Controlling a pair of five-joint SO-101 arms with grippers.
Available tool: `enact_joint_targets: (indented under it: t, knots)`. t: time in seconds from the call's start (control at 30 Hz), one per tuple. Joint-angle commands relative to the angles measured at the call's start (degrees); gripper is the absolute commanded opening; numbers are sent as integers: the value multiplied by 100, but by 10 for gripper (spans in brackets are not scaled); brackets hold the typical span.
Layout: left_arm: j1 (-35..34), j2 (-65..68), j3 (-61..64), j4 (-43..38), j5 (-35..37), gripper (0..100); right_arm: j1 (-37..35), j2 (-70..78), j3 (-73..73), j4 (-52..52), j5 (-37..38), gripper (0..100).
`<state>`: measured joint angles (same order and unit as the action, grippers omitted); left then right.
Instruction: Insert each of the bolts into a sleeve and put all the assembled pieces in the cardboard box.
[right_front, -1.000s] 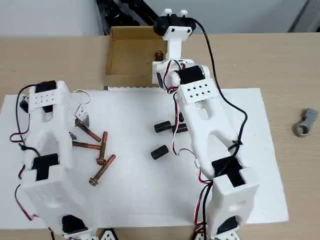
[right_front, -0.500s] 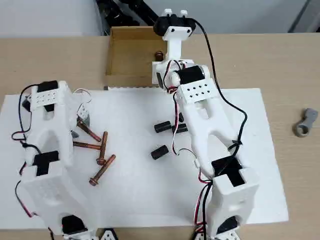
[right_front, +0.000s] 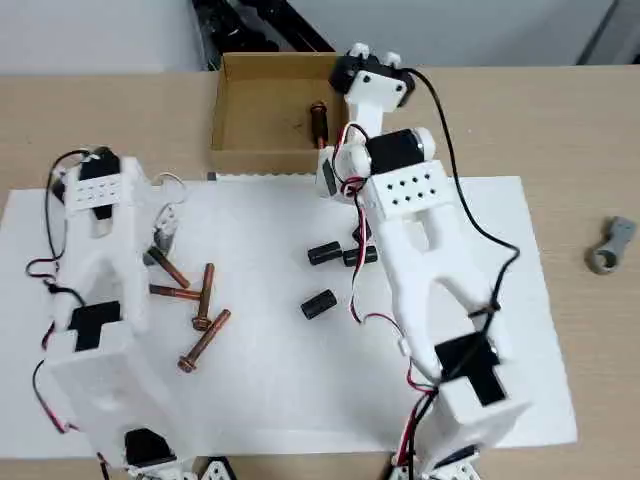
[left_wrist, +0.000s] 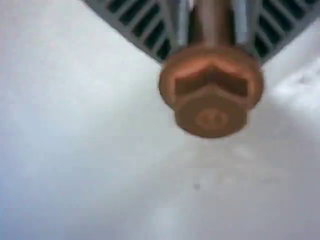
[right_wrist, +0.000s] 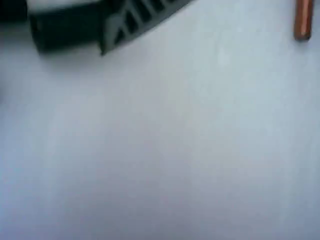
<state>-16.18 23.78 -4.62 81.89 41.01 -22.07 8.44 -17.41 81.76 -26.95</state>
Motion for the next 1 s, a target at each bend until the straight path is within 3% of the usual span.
enact_joint_targets:
  t: [0.0, 0.13, 0.23, 0.6, 0.97]
  knots:
    - [149, -826, -110, -62, -237, 5, -66, -637, -220, 620, -571, 130]
    - [299, -1495, -92, 70, -360, 5, -40, -848, -211, 1112, -1873, 131]
    - [396, -2022, -92, 229, -457, 5, -127, -840, -123, 1226, -2295, 129]
    - [378, -4000, -84, 624, -1125, 5, 277, 84, 440, 154, -2347, 129]
    - [360, -4255, -75, 756, -1231, 5, 295, 1270, 413, -479, -2347, 129]
